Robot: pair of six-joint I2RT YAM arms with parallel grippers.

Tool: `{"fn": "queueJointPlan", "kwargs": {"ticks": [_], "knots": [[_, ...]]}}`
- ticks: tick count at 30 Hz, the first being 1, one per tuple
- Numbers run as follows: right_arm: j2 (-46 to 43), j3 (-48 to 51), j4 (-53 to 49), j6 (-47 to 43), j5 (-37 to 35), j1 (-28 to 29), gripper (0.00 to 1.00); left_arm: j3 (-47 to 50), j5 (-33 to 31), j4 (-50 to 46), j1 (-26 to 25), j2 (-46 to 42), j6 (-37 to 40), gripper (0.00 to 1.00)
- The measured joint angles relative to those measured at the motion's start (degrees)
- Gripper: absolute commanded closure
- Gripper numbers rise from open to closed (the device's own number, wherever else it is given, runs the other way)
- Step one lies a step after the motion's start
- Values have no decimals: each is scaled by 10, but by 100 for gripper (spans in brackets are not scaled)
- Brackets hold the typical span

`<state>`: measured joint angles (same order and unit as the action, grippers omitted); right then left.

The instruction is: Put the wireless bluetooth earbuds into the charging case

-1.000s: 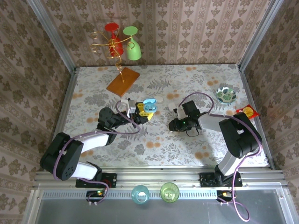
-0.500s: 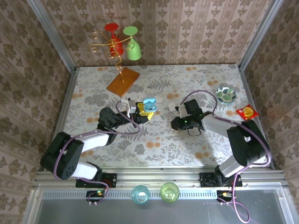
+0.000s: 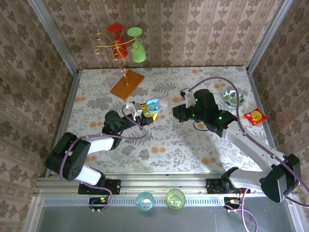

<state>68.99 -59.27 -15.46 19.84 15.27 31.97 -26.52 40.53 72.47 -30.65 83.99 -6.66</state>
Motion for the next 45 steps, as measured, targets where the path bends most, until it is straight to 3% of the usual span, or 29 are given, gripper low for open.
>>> {"fn": "queueJointPlan", "kwargs": {"ticks": [16,32,38,45], "knots": [[136,-124,29,-1,-14,90,86,5,-10,0,4,9,20,77],[171,-132,50,5,-18,95,87,10,-23,0,4,9,20,77],[171,-132,50,14,-18,98,83,11,-27,0,4,9,20,77],[167,-132,49,15,-23,99,69,10,-30,0,4,9,20,77]]}}
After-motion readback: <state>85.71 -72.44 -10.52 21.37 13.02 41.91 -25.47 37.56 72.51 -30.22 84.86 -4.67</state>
